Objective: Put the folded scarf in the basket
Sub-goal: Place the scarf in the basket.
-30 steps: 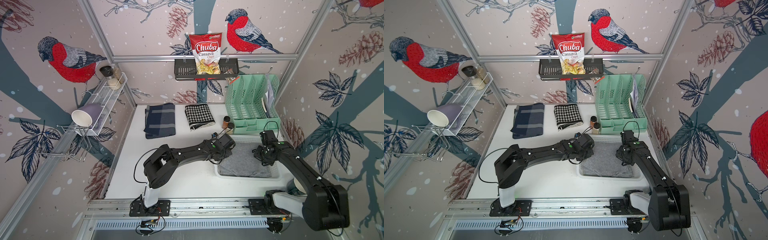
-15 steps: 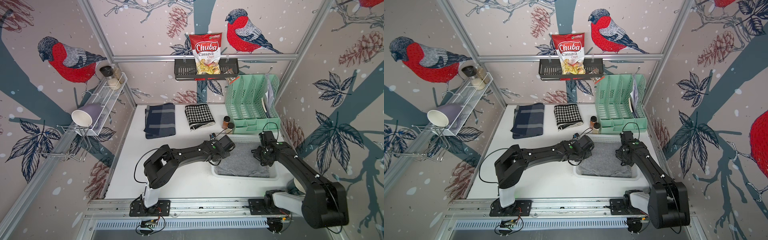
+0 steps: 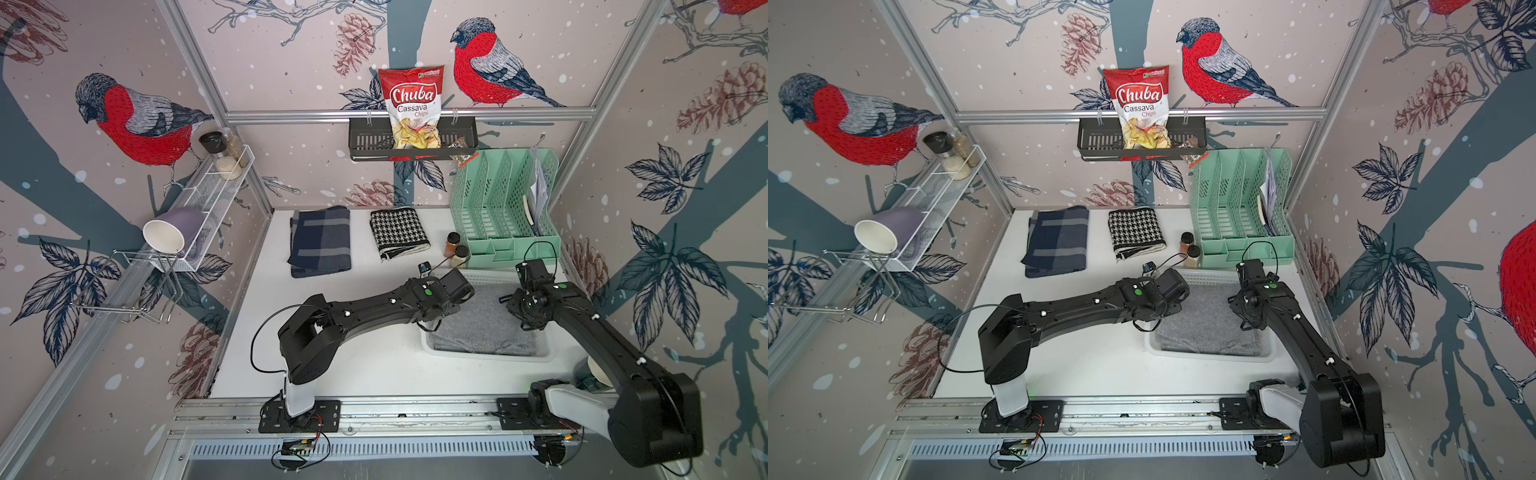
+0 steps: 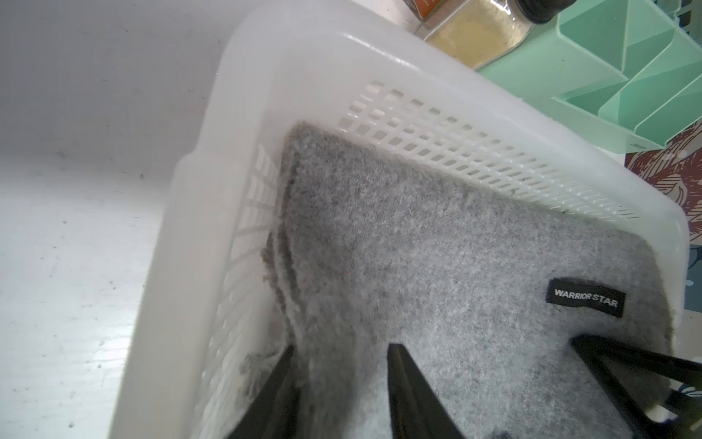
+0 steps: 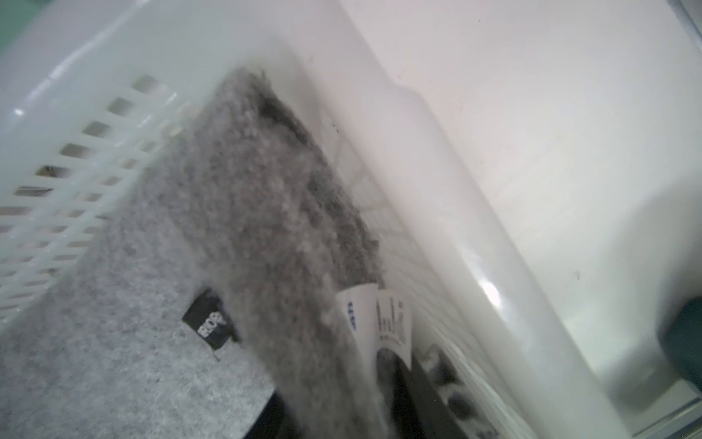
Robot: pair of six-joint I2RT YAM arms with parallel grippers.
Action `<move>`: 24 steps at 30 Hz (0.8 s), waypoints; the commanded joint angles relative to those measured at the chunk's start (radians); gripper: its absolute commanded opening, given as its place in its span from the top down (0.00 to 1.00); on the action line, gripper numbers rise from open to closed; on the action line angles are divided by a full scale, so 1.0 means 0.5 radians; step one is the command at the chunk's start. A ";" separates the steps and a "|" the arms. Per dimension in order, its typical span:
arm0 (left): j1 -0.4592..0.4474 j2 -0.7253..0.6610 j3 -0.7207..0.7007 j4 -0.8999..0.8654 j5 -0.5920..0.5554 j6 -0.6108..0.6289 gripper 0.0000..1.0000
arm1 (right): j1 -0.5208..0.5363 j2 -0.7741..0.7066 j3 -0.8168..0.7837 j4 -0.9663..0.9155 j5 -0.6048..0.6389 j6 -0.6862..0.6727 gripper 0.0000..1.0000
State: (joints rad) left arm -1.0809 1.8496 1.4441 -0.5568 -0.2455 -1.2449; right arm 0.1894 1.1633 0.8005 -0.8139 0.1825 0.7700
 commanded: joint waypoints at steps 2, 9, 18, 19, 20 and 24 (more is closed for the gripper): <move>-0.016 -0.045 0.011 -0.074 -0.053 0.006 0.50 | 0.002 -0.031 0.081 -0.089 0.146 0.054 0.53; -0.023 -0.126 0.039 -0.107 -0.145 0.014 0.51 | 0.005 -0.112 0.162 -0.180 0.262 0.066 0.34; -0.022 -0.088 0.124 -0.105 -0.122 0.047 0.56 | 0.032 -0.154 0.147 -0.222 0.249 0.107 0.31; -0.023 -0.078 0.130 -0.096 -0.107 0.052 0.57 | 0.034 -0.156 0.141 -0.220 0.253 0.103 0.31; -0.022 -0.068 0.137 -0.085 -0.092 0.058 0.58 | 0.032 -0.152 0.134 -0.213 0.244 0.099 0.31; -0.032 -0.010 0.182 -0.050 -0.038 0.073 0.61 | 0.032 -0.120 0.046 -0.169 0.110 0.113 0.30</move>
State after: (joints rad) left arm -1.0912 1.8297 1.5158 -0.5877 -0.2844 -1.2243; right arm 0.2039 1.0958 0.8436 -0.8982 0.2733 0.8127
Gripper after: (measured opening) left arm 0.395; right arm 0.699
